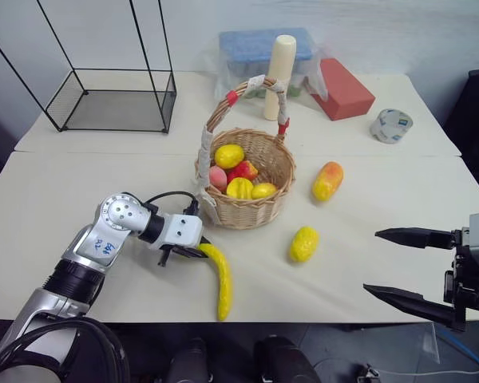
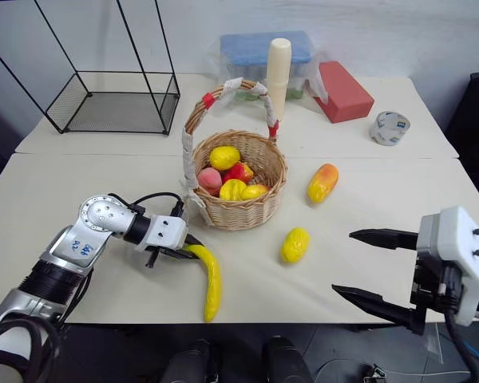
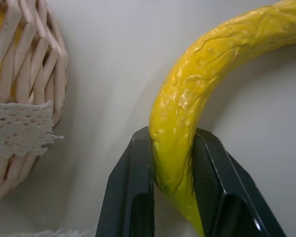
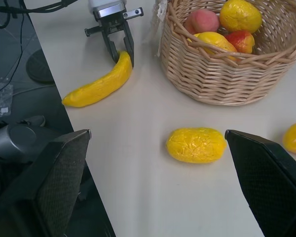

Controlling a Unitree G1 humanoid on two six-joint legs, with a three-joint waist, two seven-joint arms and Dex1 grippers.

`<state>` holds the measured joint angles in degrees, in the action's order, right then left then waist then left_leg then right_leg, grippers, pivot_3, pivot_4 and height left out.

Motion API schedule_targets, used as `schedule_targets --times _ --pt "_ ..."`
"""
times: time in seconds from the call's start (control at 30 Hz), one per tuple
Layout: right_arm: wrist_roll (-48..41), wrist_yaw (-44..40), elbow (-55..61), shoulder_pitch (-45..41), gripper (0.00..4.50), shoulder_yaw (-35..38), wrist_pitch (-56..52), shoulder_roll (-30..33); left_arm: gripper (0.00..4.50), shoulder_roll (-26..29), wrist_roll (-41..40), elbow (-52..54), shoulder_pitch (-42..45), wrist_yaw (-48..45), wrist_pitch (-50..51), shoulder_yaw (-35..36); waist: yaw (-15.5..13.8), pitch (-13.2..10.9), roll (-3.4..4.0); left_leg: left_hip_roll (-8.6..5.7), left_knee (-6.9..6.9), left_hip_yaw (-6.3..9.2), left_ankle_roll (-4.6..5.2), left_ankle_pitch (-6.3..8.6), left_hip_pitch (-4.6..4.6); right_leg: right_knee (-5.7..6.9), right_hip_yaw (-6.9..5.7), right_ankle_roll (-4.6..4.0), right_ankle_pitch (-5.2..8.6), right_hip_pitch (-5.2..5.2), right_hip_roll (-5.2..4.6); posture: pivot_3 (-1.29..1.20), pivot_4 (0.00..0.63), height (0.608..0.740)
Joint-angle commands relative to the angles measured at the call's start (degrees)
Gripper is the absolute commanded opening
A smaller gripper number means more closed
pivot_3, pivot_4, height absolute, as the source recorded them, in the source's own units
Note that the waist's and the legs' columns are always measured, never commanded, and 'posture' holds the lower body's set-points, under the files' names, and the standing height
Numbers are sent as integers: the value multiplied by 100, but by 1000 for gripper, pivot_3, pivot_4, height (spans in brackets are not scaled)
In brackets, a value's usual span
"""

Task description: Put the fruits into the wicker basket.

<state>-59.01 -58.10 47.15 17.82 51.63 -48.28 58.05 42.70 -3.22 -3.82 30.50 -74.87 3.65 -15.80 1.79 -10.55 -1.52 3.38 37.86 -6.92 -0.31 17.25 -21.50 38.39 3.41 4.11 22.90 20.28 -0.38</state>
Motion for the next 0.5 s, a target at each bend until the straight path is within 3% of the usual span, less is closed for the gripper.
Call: schedule_targets --times 0.03,0.3,0.43,0.5 --pt "-60 80 35 -67 4500 -59 128 46 694 182 -941 880 -120 -44 1302 635 -6 0 -1 0 0 0 0 0 -1 1 0 0 0 1 0 0 150 740" --pt "-216 314 -100 -273 4500 -164 166 40 694 669 -1722 260 509 177 2688 1670 -14 -1 -2 0 0 4 -2 -1 -3 -6 -4 1 0 0 0 0 150 740" --pt "-183 355 -186 -395 4500 -250 180 68 694 564 -2514 956 619 390 3987 1892 -21 -1 -2 -2 0 5 2 4 -10 -14 -6 1 0 0 -4 0 150 740" --pt "-203 403 -149 -399 4500 -274 186 25 694 459 -3103 1850 375 670 4690 1989 -16 -1 -2 -2 0 6 0 6 -14 -19 -6 1 0 2 -4 0 150 740"
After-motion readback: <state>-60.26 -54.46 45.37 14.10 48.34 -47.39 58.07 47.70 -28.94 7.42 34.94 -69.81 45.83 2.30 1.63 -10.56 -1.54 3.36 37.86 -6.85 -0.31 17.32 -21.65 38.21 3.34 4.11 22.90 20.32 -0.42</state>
